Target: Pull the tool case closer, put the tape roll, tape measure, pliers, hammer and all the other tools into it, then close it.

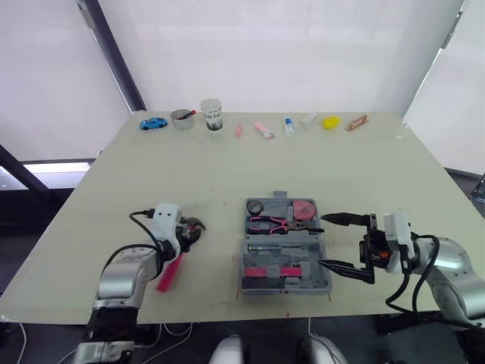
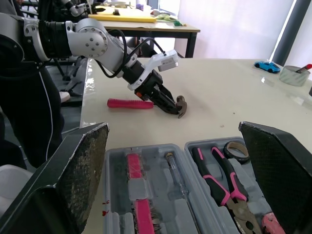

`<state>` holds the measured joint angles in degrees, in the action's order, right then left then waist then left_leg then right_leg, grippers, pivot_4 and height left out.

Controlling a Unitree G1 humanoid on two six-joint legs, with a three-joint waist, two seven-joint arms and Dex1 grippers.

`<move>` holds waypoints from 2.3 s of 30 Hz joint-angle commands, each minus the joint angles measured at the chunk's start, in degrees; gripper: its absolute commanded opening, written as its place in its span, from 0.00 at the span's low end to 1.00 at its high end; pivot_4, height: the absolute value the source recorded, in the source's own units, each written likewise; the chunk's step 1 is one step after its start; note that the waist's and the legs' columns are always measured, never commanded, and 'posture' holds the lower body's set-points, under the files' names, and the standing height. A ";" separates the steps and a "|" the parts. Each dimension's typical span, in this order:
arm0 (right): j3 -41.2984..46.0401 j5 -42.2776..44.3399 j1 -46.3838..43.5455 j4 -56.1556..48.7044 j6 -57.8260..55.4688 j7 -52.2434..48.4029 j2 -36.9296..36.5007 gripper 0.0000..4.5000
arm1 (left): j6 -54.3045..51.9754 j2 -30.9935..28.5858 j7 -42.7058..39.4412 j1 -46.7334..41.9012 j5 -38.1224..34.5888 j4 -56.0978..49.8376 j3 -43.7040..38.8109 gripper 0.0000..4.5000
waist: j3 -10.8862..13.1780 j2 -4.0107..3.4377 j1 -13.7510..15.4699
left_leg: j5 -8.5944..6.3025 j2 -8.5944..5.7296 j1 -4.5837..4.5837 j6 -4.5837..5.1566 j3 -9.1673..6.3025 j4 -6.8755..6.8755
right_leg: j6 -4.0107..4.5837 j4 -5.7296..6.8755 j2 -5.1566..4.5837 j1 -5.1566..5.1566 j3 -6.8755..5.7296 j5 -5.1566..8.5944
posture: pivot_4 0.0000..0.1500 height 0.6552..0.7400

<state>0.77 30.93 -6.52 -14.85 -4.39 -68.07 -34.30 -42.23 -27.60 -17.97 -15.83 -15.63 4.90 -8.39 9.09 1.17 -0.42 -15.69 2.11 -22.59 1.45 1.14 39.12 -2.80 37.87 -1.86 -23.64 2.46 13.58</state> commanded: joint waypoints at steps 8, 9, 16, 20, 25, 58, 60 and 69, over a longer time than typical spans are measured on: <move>0.68 -0.19 0.80 -1.50 1.92 0.76 0.26 1.00 | 2.60 -0.07 -2.41 1.54 1.19 0.92 0.07 0.02 | 0.00 -0.01 -0.04 | 0.00 0.00 0.00 0.00 -0.02 0.00 | -0.01 -0.01 -0.04 0.00 0.03 0.00 | 1.00 1.00; 0.64 -0.28 0.77 -1.34 2.02 0.85 0.36 1.00 | 2.83 -0.31 -3.13 2.03 0.78 -0.08 -0.19 0.02 | 0.00 -0.01 -0.06 | 0.00 0.00 0.00 0.00 -0.02 0.00 | -0.01 -0.01 -0.04 0.00 0.03 0.00 | 1.00 1.00; 1.57 -0.57 1.25 -0.10 2.79 0.85 0.18 1.00 | 2.81 -4.83 -14.56 5.55 -3.99 -12.16 1.24 0.02 | 0.06 0.10 -0.22 | 0.00 0.02 -0.03 0.00 -0.03 -0.01 | 0.00 -0.03 -0.04 -0.02 0.01 0.00 | 1.00 1.00; 2.28 -0.61 1.68 0.92 3.09 0.01 -0.87 1.00 | 0.45 -6.77 -19.75 5.21 -7.23 -17.97 3.09 0.02 | 0.10 0.13 0.02 | 0.00 0.04 -0.07 0.00 -0.02 0.00 | 0.01 -0.04 -0.07 -0.03 -0.03 0.01 | 1.00 1.00; 6.10 0.51 3.72 2.38 2.11 -1.99 -5.35 1.00 | -6.24 -9.97 -28.78 -3.57 -10.40 -24.80 13.76 0.02 | 0.12 0.13 0.29 | 0.00 -0.04 -0.15 0.00 0.04 0.02 | -0.01 -0.09 -0.08 -0.02 -0.06 0.01 | 1.00 1.00; 20.64 0.71 17.37 0.38 0.61 0.12 -12.44 1.00 | -12.97 11.23 -40.70 -43.94 8.55 4.85 57.29 0.02 | 0.27 -0.01 -0.08 | 0.00 -0.03 -0.27 0.02 0.08 0.06 | -0.03 -0.20 0.18 -0.04 0.01 0.04 | 1.00 1.00; 21.00 0.79 17.68 0.30 0.49 0.10 -12.53 1.00 | -12.03 12.03 -41.03 -44.02 9.81 5.71 58.02 0.02 | 0.27 -0.01 -0.13 | 0.00 -0.03 -0.25 0.02 0.07 0.06 | -0.03 -0.18 0.19 -0.04 0.00 0.04 | 1.00 1.00; 24.36 2.37 20.24 0.37 -0.68 -2.06 -13.86 1.00 | -9.45 13.48 -43.45 -43.77 13.96 7.71 60.72 0.02 | 0.28 -0.04 -0.19 | 0.00 -0.03 -0.25 0.02 0.08 0.06 | -0.03 -0.17 0.19 -0.03 0.02 0.04 | 1.00 1.00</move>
<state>22.93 31.85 13.39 -12.83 -4.90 -69.47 -47.06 -53.08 -14.61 -60.67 -58.63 -2.86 13.33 52.33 9.37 1.13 -0.62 -15.69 2.08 -22.84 1.47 1.22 39.19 -2.83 37.70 -1.67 -23.68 2.48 13.62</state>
